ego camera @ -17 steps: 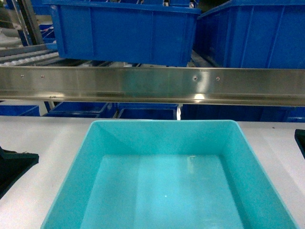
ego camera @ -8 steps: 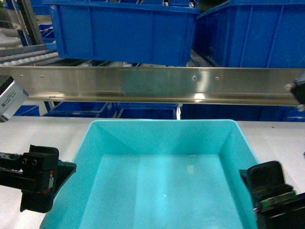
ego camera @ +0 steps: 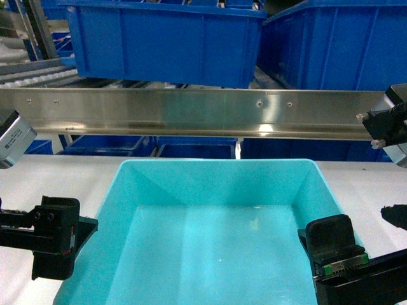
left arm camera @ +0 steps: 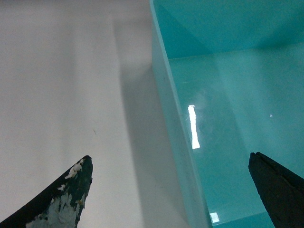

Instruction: Organize blue bins on left shelf correctly

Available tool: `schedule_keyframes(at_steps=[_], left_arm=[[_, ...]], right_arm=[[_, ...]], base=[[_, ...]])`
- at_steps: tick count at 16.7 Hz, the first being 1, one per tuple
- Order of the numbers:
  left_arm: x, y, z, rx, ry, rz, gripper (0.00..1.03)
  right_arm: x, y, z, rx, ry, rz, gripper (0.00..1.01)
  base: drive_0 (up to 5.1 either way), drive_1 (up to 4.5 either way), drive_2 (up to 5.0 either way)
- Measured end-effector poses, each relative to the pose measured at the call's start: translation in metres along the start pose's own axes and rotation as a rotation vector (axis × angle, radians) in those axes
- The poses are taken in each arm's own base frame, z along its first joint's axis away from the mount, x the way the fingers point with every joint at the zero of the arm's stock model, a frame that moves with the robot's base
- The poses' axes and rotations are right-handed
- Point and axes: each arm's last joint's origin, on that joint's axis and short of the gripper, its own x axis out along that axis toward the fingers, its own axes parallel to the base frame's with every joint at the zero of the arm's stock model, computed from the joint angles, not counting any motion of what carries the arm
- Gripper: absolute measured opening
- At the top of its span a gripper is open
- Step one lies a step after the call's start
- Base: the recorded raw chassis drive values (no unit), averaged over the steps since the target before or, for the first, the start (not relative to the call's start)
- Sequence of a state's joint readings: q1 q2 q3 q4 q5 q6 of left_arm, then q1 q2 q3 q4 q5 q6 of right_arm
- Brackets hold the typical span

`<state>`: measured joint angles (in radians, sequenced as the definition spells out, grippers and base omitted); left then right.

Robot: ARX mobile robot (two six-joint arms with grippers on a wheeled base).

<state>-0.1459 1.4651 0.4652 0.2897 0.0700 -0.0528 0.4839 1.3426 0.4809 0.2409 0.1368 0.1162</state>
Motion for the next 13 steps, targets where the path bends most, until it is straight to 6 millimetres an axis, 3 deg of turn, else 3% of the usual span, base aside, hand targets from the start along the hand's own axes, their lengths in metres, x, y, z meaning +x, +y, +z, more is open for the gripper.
schedule_keyframes(at_steps=[13], left_arm=[[0.027, -0.021, -0.020, -0.007, 0.131, 0.051, 0.98]], right_arm=[[0.038, -0.022, -0.023, 0.053, 0.109, -0.032, 0.98]], base=[[0.0, 0.00, 0.0]])
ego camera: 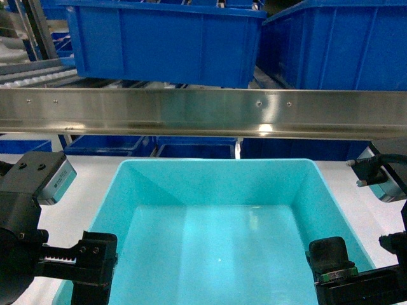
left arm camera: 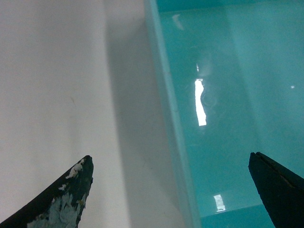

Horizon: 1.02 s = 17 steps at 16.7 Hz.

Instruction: Organize blue bins on left shelf correctly

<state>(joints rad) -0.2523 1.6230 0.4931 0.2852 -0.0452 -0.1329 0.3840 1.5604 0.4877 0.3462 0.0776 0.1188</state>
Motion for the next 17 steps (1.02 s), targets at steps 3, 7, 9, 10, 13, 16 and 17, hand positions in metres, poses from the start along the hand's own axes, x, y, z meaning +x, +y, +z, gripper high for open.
schedule_keyframes(at_steps=[3, 7, 9, 10, 13, 16, 17], left_arm=[[0.005, -0.001, 0.003, -0.002, -0.014, -0.002, 0.98], [0.008, -0.001, 0.003, -0.001, -0.011, -0.001, 0.98], [0.010, -0.001, 0.003, -0.003, -0.011, 0.000, 0.98], [0.011, 0.000, 0.002, -0.004, -0.009, 0.003, 0.98], [0.017, 0.000, 0.002, -0.013, -0.011, -0.001, 0.98], [0.018, 0.000, 0.005, -0.023, -0.018, 0.000, 0.98], [0.019, 0.000, 0.005, -0.024, -0.019, 0.001, 0.98]], right_arm=[[0.005, -0.001, -0.001, -0.004, 0.013, -0.004, 0.98], [0.006, -0.001, -0.002, -0.006, 0.025, -0.006, 0.98], [0.008, -0.001, -0.002, -0.005, 0.016, -0.006, 0.98], [0.010, -0.003, -0.005, -0.002, 0.025, -0.011, 0.98], [0.017, -0.005, -0.014, 0.001, 0.050, -0.025, 0.98], [0.024, -0.007, -0.016, 0.021, 0.045, -0.038, 0.98], [0.027, -0.007, -0.015, 0.031, 0.045, -0.039, 0.98]], base=[[0.0, 0.00, 0.0], [0.0, 0.00, 0.0], [0.0, 0.00, 0.0], [0.0, 0.00, 0.0], [0.0, 0.00, 0.0], [0.0, 0.00, 0.0], [0.0, 0.00, 0.0]])
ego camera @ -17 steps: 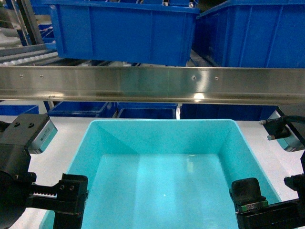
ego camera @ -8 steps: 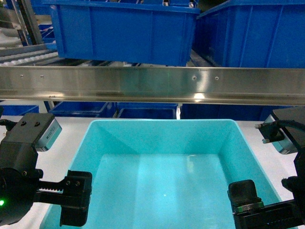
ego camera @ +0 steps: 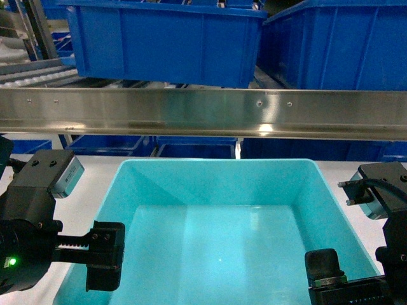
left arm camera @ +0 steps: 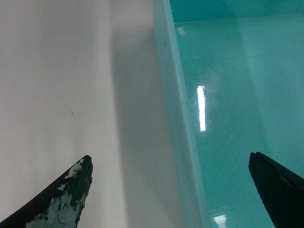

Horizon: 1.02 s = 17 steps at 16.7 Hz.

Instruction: Organize blue bins on left shelf correctly

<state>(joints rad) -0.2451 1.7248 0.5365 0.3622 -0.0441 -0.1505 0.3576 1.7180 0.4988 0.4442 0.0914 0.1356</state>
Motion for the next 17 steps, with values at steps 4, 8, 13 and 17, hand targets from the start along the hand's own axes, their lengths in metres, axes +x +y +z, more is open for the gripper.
schedule_keyframes(at_steps=[4, 8, 13, 17], left_arm=[[0.0025, -0.0014, 0.0016, 0.002, -0.001, -0.011, 0.98], [0.0028, -0.0022, 0.0026, -0.025, -0.001, -0.018, 0.02], [0.0028, -0.0022, 0.0028, -0.027, -0.002, -0.018, 0.02], [0.0028, -0.0023, 0.0028, -0.027, -0.002, -0.018, 0.02]], right_arm=[[0.0043, -0.0065, 0.0013, 0.017, -0.014, -0.021, 0.98], [0.0043, -0.0065, 0.0015, 0.046, -0.017, -0.021, 0.02], [0.0043, -0.0065, 0.0015, 0.055, -0.017, -0.021, 0.02], [0.0043, -0.0064, 0.0015, 0.057, -0.016, -0.017, 0.02]], base=[[0.0, 0.00, 0.0], [0.0, 0.00, 0.0], [0.0, 0.00, 0.0], [0.0, 0.00, 0.0]])
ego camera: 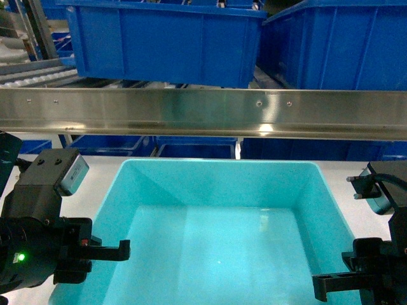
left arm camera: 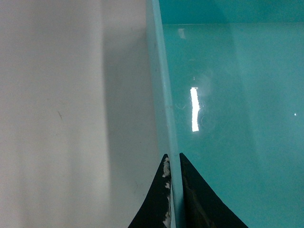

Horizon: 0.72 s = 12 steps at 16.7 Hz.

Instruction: Organize blue bins on left shelf correctly

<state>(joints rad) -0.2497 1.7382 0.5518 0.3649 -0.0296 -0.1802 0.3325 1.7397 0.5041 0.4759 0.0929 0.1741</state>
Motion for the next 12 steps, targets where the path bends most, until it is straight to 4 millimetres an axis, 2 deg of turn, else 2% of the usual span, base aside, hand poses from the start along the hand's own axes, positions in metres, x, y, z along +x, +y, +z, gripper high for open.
schedule_keyframes(at_steps=[6, 7, 10, 12], left_arm=[[-0.003, 0.003, 0.001, -0.006, -0.012, -0.002, 0.02], [-0.006, 0.004, 0.003, -0.007, -0.022, -0.001, 0.02], [-0.031, 0.009, 0.022, -0.010, -0.105, -0.005, 0.02], [-0.040, 0.008, 0.031, 0.004, -0.159, -0.012, 0.02]], right_arm=[[-0.006, 0.002, 0.003, -0.001, -0.018, -0.017, 0.02], [-0.012, 0.004, 0.006, -0.001, -0.027, -0.020, 0.02], [-0.041, 0.012, 0.026, -0.003, -0.118, -0.008, 0.02], [-0.049, 0.014, 0.036, 0.001, -0.200, -0.009, 0.02]], base=[[0.0, 0.00, 0.0], [0.0, 0.00, 0.0], [0.0, 0.00, 0.0], [0.0, 0.00, 0.0]])
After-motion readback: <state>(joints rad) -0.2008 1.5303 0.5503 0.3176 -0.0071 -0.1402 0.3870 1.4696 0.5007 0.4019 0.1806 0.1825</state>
